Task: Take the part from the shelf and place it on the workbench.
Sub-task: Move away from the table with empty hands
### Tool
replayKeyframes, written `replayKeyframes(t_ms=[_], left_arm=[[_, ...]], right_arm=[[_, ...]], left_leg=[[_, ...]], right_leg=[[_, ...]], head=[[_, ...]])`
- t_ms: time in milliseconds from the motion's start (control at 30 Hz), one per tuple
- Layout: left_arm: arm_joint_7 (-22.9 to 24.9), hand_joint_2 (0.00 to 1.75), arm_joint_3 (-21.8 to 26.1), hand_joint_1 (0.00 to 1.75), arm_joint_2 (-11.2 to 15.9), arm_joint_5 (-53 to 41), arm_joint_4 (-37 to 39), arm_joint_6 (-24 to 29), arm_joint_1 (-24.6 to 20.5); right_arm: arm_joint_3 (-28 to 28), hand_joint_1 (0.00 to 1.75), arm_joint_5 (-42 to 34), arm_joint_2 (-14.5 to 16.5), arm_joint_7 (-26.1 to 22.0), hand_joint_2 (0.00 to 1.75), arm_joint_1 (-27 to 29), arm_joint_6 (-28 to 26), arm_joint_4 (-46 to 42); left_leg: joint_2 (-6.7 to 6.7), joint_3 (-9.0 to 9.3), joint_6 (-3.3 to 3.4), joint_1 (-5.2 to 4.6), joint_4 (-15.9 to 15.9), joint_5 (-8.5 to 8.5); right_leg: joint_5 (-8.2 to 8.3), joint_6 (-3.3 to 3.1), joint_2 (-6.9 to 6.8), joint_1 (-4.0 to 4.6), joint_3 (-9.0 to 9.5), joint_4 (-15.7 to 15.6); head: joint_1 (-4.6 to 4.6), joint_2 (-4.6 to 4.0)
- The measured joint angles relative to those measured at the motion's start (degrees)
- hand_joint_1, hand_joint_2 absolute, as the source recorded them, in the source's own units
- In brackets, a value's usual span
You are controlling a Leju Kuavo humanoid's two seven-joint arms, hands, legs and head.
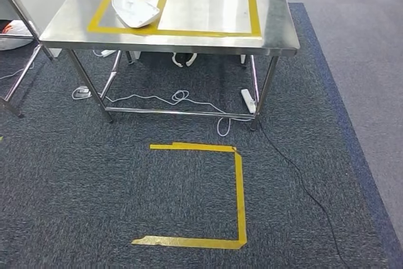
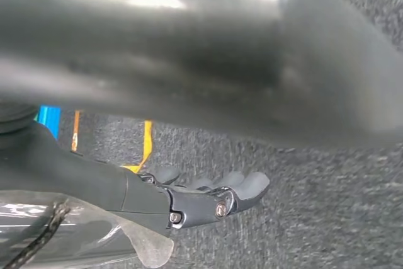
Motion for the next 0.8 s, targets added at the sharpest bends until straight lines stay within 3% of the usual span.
replayKeyframes(t_ms=[33,67,133,167,200,267,300,333,367,400,433,467,533,567,633,667,700,767,800], left_arm=[[0.0,0.00,0.0,0.00,0.0,0.0,0.0,0.1,0.0],[0.0,0.00,0.0,0.00,0.0,0.0,0.0,0.2,0.0],[0.0,0.00,0.1,0.00,-0.1,0.0,0.0,0.3,0.1],[0.0,0.00,0.2,0.00,-0.1,0.0,0.1,0.3,0.2],[0.0,0.00,0.2,0.00,-0.1,0.0,0.1,0.3,0.3],[0.0,0.00,0.3,0.00,-0.1,0.1,0.1,0.3,0.3],[0.0,0.00,0.3,0.00,-0.1,0.1,0.1,0.3,0.3],[0.0,0.00,0.3,0.00,-0.1,0.1,0.1,0.3,0.3],[0.0,0.00,0.3,0.00,0.0,0.1,0.1,0.3,0.3],[0.0,0.00,0.3,0.00,0.0,0.1,0.1,0.3,0.2],[0.0,0.00,0.3,0.00,0.0,0.1,0.1,0.3,0.2],[0.0,0.00,0.3,0.00,0.0,0.1,0.1,0.3,0.2],[-0.1,0.00,0.3,0.00,-0.1,0.1,0.1,0.3,0.1],[-0.1,0.00,0.3,0.00,-0.1,0.1,0.1,0.4,0.0],[-0.1,0.00,0.4,0.00,-0.1,0.1,0.1,0.5,0.0],[-0.1,0.00,0.4,0.00,-0.2,0.1,0.2,0.6,0.1],[-0.2,0.00,0.4,0.00,-0.2,0.1,0.2,0.7,0.1],[-0.4,0.00,0.6,0.00,-0.3,0.1,0.2,0.8,0.1],[-0.5,0.00,0.7,0.00,-0.4,0.1,0.2,0.9,0.1]], right_arm=[[0.0,0.00,0.1,0.0,-0.1,0.00,-0.1,0.0,0.0],[0.0,0.00,0.2,0.0,-0.2,0.00,-0.1,0.1,0.0],[0.0,0.00,0.3,0.0,-0.2,0.00,0.0,0.2,0.0],[0.0,0.00,0.4,0.0,-0.2,0.00,0.1,0.2,0.0],[0.0,0.00,0.4,0.1,-0.2,0.00,0.1,0.2,0.0],[0.0,0.00,0.5,0.1,-0.2,0.00,0.1,0.2,0.0],[0.0,0.00,0.5,0.1,-0.2,0.00,0.1,0.3,0.0],[0.0,0.00,0.5,0.1,-0.2,0.00,0.1,0.3,0.0],[0.0,0.00,0.5,0.1,-0.2,0.00,0.1,0.3,0.0],[0.0,0.00,0.5,0.1,-0.2,0.00,0.1,0.3,0.0],[0.0,0.00,0.5,0.1,-0.2,0.00,0.1,0.3,0.0],[0.0,0.00,0.5,0.1,-0.2,0.00,0.1,0.3,0.0],[0.0,0.00,0.5,0.2,-0.3,0.00,0.1,0.3,0.0],[0.0,0.00,0.5,0.2,-0.3,0.00,0.1,0.4,0.0],[0.0,0.00,0.5,0.2,-0.3,0.00,0.1,0.4,0.0],[-0.1,0.00,0.5,0.2,-0.3,0.00,0.2,0.3,0.0],[-0.1,0.00,0.5,0.2,-0.3,0.00,0.2,0.3,0.0],[-0.2,0.00,0.6,0.2,-0.3,0.00,0.3,0.3,-0.1],[-0.2,0.00,0.7,0.2,-0.3,0.00,0.3,0.3,-0.1]], left_leg=[[-0.01,-0.44,-0.28,-0.06,0.3,0.56],[-0.02,-0.72,-0.58,-0.08,0.4,1.16],[-0.12,-1.12,-1.22,0.12,0.5,1.51],[-0.22,-1.43,-1.60,0.24,1.3,0.04],[-0.31,-1.90,-1.96,0.35,3.2,-2.60],[-0.37,-2.94,-2.52,0.49,9.9,-9.23],[-0.37,-3.23,-2.67,0.53,13.6,-11.06],[-0.38,-3.06,-2.70,0.56,16.2,-11.34],[-0.39,-2.15,-2.61,0.56,17.1,-10.16],[-0.42,-0.39,-2.40,0.54,16.1,-8.36],[-0.47,2.34,-2.05,0.48,12.9,-6.93],[-0.55,5.75,-1.62,0.33,8.5,-6.47],[-0.69,11.26,-0.83,0.02,0.0,-7.85],[-0.72,12.35,-0.53,-0.15,-2.2,-8.53],[-0.55,11.72,0.12,-0.26,-3.1,-8.09],[-0.40,10.99,0.61,-0.21,-3.2,-7.39],[-0.25,10.17,1.07,-0.13,-3.3,-6.57],[-0.14,8.24,1.59,-0.10,-3.4,-5.08],[-0.10,7.21,1.60,-0.15,-3.4,-4.36]], right_leg=[[-1.38,-0.29,0.05,0.08,1.95,-3.3],[-2.14,-0.68,0.07,0.23,2.68,-5.1],[-1.47,-1.76,-0.12,0.25,1.63,-5.1],[-0.82,-2.32,-0.27,0.21,1.01,-5.1],[-0.07,-2.77,-0.42,0.13,0.24,-5.1],[1.46,-3.17,-0.54,0.18,-1.55,-5.0],[2.26,-3.16,-0.59,0.23,-2.45,-4.9],[3.04,-3.13,-0.66,0.30,-3.42,-4.7],[3.79,-3.07,-0.72,0.36,-4.46,-4.5],[4.48,-2.97,-0.76,0.43,-5.50,-4.2],[5.12,-2.84,-0.77,0.48,-6.55,-3.9],[5.70,-2.64,-0.74,0.57,-7.38,-3.6],[6.85,-2.11,-0.77,0.68,-8.35,-3.4],[7.47,-1.80,-0.83,0.66,-8.67,-3.4],[8.29,-1.13,-0.80,0.48,-9.26,-3.3],[7.23,-0.86,-0.64,0.40,-9.70,-2.6],[4.96,-0.62,-0.42,0.35,-10.31,-1.1],[-1.47,-0.28,-0.10,0.24,-11.91,5.1],[-3.40,-0.12,-0.07,0.21,-12.53,8.7]], head=[[0.04,0.00],[0.07,0.00],[0.08,0.00],[0.03,0.00],[-0.05,0.00],[-0.24,0.00],[-0.29,0.00],[-0.29,0.00],[-0.30,0.00],[-0.30,0.00],[-0.30,0.00],[-0.30,0.00],[-0.26,0.00],[-0.23,0.00],[-0.28,0.00],[-0.29,0.00],[-0.30,0.00],[-0.22,0.00],[-0.20,0.00]])
